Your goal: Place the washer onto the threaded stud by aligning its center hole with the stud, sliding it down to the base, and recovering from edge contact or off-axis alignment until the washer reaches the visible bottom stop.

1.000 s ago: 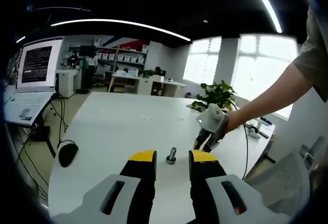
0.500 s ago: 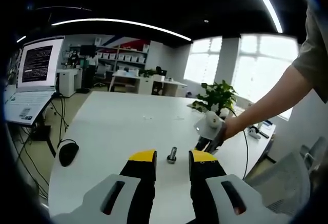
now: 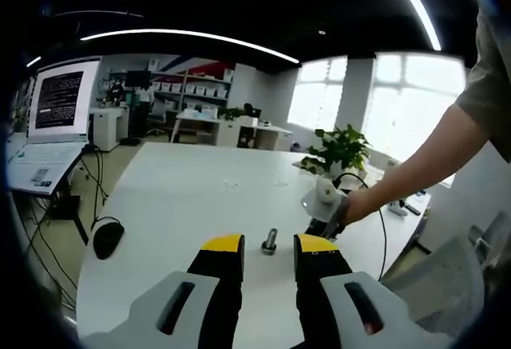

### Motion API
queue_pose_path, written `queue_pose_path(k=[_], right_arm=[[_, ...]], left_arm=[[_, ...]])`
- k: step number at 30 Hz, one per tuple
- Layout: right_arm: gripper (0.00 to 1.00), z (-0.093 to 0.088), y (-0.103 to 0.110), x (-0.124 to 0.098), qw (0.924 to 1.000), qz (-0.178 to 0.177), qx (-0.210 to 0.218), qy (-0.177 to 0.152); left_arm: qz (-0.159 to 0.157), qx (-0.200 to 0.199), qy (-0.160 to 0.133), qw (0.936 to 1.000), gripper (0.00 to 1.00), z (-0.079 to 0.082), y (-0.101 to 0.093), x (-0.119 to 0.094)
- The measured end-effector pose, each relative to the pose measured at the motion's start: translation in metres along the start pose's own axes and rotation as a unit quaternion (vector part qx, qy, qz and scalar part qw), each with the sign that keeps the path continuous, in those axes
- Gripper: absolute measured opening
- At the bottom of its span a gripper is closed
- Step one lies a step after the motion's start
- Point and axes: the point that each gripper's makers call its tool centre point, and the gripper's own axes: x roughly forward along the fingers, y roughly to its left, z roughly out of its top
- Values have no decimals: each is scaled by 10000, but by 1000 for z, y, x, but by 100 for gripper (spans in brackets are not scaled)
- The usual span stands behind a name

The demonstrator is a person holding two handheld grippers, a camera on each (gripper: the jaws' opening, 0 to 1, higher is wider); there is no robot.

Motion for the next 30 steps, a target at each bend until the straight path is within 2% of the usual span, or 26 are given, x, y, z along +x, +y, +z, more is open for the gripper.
queue_pose_path(k=[6,16,21,23,30], right_arm=[[20,-2,-4,2,9999,-25,92,86],[20,3,-5,3,9999,-20,132,15],[18,4,-6,3,9998,2,33,173],[15,4,-6,3,9996,-11,-149,225],[14,4,-6,3,9997,-9,-45,258]], left_arm=[[-17,7,15,10000,22,0,-1,0],[-19,-23,22,10000,22,-1,-1,1],[-19,-35,16,10000,22,-1,0,1],[-20,-38,20,10000,22,-1,0,1],[-6,-42,12,10000,22,-1,1,0]])
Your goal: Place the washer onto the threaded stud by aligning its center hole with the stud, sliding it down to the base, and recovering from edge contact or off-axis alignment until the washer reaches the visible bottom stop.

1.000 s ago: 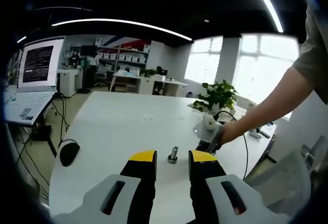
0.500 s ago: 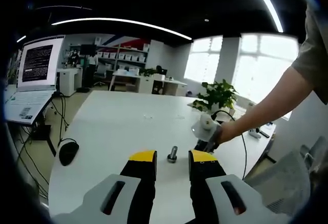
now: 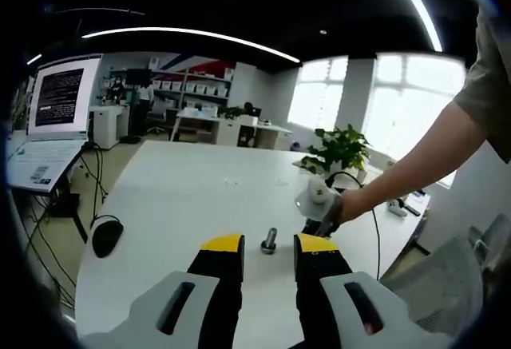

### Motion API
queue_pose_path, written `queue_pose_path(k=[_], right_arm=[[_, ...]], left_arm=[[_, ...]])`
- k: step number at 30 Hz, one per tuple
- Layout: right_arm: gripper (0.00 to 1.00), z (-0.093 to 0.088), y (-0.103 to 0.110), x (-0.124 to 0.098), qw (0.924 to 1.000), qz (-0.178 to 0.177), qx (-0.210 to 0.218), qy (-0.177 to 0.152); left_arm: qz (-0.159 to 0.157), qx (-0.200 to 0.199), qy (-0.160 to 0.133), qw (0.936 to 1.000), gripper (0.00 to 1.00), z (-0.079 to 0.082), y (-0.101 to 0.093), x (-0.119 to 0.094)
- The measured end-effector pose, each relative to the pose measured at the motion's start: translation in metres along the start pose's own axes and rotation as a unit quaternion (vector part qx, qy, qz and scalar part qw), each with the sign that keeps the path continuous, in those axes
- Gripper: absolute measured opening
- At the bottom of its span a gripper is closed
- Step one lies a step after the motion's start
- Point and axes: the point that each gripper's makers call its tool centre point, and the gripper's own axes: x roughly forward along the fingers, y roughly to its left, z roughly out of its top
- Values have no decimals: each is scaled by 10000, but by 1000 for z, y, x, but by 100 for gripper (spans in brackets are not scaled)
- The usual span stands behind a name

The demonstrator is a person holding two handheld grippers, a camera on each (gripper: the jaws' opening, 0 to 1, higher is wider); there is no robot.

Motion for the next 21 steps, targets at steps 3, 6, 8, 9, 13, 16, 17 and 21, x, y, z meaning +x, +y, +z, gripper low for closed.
queue_pose_path(k=[3,6,8,9,13,16,17,21], right_arm=[[14,1,0,1,9998,3,-49,184],[14,2,0,2,9990,-62,-173,397],[14,2,2,2,9988,-118,-182,447],[14,2,1,1,9988,-126,-151,444],[13,2,-1,1,9980,-38,600,211],[13,2,-2,1,9971,-47,728,223],[13,2,-1,1,9976,-69,658,225],[12,3,1,1,9989,-194,321,267]], left_arm=[[-2,6,-4,10000,22,0,0,0],[10,6,-3,10000,22,0,0,0],[14,8,-4,10000,22,0,0,0],[11,7,-2,10000,22,0,0,0],[1,21,9,10000,22,0,0,0],[12,18,12,10000,22,-1,0,0],[19,14,9,10000,22,0,0,0],[14,18,18,10000,22,-1,1,0]])
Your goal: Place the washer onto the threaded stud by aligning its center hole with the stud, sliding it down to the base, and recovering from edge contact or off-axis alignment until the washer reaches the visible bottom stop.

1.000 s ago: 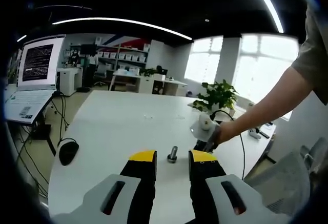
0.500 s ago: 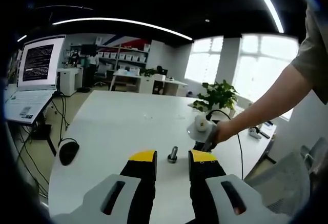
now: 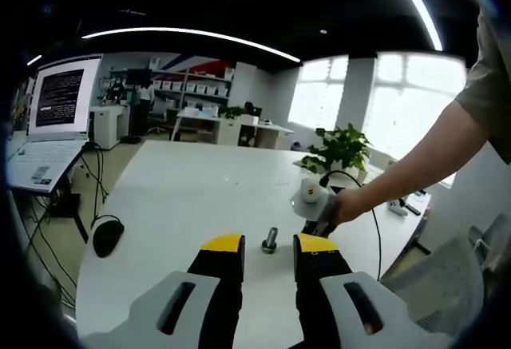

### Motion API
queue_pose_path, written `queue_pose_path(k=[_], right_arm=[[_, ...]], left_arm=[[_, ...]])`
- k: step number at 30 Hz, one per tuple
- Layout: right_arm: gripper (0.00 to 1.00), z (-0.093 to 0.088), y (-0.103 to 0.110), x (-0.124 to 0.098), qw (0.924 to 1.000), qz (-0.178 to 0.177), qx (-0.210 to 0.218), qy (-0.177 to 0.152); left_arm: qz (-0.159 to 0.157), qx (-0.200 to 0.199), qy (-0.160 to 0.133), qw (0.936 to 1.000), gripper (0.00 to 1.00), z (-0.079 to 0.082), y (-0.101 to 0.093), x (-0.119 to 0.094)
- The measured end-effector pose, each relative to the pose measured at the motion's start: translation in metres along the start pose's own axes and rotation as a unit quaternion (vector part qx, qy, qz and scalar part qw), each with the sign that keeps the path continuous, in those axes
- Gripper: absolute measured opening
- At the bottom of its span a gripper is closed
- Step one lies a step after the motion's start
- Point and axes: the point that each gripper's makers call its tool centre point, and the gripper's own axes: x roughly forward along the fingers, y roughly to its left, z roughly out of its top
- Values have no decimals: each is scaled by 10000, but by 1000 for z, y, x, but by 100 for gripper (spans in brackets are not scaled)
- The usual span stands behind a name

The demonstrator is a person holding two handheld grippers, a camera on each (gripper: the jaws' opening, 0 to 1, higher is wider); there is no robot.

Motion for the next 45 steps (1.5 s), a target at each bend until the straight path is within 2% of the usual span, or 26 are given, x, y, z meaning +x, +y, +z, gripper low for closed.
queue_pose_path(k=[10,15,26,37,45], right_arm=[[12,-4,-3,-1,9998,48,144,-86],[13,-5,-7,-8,9994,25,260,-216],[13,6,-6,-30,9978,-41,253,-608],[13,9,-18,-70,9939,-319,286,-1019],[13,-2,-32,-87,9922,-529,307,-1088]], left_arm=[[-5,7,12,10000,22,-1,-1,0],[-9,8,12,10000,22,0,-1,0],[-35,3,6,10000,22,0,-3,1],[-88,0,-40,10000,22,1,-5,0],[-144,29,-54,9999,22,2,-8,0]])
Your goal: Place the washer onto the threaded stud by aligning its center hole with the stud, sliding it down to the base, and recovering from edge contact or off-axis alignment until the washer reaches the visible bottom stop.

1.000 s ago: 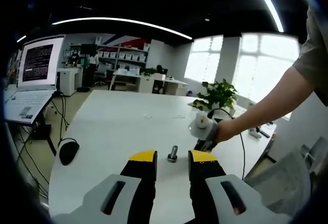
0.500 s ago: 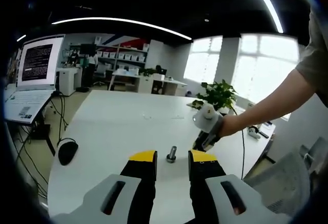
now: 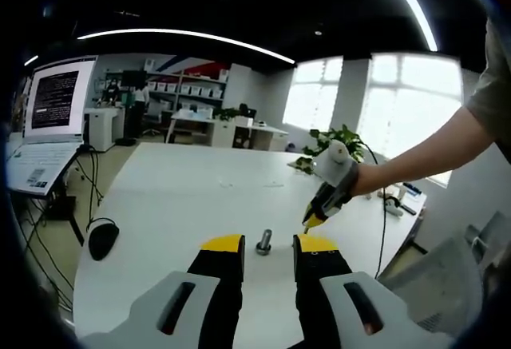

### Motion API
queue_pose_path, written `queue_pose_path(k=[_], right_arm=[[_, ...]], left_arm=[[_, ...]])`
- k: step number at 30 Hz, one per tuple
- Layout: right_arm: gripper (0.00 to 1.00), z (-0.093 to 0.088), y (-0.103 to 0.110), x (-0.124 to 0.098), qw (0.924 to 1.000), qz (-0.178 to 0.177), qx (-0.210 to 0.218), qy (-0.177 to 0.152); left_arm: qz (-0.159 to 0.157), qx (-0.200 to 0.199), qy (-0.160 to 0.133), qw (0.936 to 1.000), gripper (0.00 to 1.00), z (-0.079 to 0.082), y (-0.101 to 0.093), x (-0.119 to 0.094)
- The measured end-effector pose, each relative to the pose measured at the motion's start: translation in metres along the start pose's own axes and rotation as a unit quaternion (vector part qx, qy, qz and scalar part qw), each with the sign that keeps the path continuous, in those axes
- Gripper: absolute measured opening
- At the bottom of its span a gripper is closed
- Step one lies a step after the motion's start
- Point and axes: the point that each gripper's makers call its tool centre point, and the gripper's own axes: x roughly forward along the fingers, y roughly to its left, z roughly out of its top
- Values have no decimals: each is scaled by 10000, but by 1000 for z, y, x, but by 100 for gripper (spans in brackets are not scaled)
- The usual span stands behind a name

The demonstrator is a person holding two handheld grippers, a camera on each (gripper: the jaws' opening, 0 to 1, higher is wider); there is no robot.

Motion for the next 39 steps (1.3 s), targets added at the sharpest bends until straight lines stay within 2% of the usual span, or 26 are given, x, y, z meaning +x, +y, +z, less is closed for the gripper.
queue_pose_path(k=[8,13,21,24,39], right_arm=[[13,-11,-16,-7,9997,-201,-64,98],[13,-15,-23,-7,9997,-205,-52,122],[13,-19,-15,5,9990,-66,-357,272],[13,-21,-14,9,9992,34,-259,299],[14,-27,-13,18,9985,133,-356,382]], left_arm=[[-38,11,6,10000,22,0,-1,1],[-9,-3,10,10000,22,0,0,0],[13,-3,30,10000,22,-1,1,0],[26,8,63,10000,22,-2,1,1],[82,34,98,9999,22,-3,3,0]])
